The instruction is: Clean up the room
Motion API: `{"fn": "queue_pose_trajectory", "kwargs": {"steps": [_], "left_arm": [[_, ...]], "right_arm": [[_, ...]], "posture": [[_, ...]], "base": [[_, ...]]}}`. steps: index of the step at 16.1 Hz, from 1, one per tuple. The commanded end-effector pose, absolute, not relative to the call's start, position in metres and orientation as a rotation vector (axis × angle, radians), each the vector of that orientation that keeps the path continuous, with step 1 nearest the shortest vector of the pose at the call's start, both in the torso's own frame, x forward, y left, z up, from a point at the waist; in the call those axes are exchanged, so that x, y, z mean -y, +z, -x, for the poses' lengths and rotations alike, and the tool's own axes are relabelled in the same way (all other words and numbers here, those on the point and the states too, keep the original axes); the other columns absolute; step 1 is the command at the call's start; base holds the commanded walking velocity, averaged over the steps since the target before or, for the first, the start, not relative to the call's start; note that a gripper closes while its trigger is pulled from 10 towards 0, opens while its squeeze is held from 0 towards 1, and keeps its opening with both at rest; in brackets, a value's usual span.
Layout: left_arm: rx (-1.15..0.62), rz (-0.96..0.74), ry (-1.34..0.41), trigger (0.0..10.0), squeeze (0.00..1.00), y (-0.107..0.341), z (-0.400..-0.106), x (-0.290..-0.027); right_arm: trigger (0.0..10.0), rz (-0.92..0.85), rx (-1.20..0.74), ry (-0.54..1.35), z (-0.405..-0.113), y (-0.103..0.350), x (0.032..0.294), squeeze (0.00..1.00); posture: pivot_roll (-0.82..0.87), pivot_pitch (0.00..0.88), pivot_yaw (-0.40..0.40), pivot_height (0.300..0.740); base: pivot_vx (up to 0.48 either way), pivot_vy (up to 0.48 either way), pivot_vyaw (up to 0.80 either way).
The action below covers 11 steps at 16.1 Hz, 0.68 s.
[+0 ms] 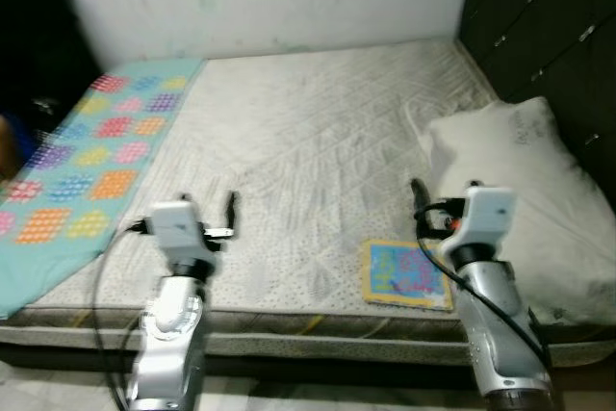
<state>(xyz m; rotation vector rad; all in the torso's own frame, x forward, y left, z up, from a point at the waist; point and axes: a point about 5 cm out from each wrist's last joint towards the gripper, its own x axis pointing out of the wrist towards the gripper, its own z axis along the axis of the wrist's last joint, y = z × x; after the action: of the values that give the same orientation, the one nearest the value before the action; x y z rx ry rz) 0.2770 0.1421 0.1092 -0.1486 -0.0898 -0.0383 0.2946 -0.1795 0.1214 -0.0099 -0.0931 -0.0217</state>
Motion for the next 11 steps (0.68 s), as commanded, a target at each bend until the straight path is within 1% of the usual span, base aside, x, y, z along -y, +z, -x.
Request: {"fn": "queue_pose_trajectory", "kwargs": {"steps": [1,4,7,11], "left_arm": [[0.107,0.151,-0.036,10.0,0.00,0.1138,-0.2775,-0.1459],[0.085,0.167,-0.024,10.0,0.00,0.1108,-0.2779,-0.1481],[0.083,0.167,-0.028,10.0,0.00,0.1101,-0.2779,-0.1479],[0.080,0.173,-0.032,10.0,0.00,0.1102,-0.2786,-0.1468]], "right_arm": [[10.0,-0.002,0.103,-0.019,-0.2954,0.1241,0.1777,0.00],[10.0,-0.008,0.098,-0.021,-0.2953,0.1229,0.1768,0.00],[10.0,-0.005,0.095,-0.018,-0.2953,0.1225,0.1762,0.00],[10.0,-0.003,0.097,-0.018,-0.2960,0.1231,0.1765,0.00]], "posture": [[-0.16,0.000,0.134,0.740],[-0.16,0.000,0.138,0.740],[-0.16,0.000,0.138,0.740],[-0.17,0.000,0.141,0.740]], "base": [[0.000,0.000,0.00],[0.000,0.000,0.00],[0.000,0.442,-0.44],[0.000,0.480,0.00]]}}
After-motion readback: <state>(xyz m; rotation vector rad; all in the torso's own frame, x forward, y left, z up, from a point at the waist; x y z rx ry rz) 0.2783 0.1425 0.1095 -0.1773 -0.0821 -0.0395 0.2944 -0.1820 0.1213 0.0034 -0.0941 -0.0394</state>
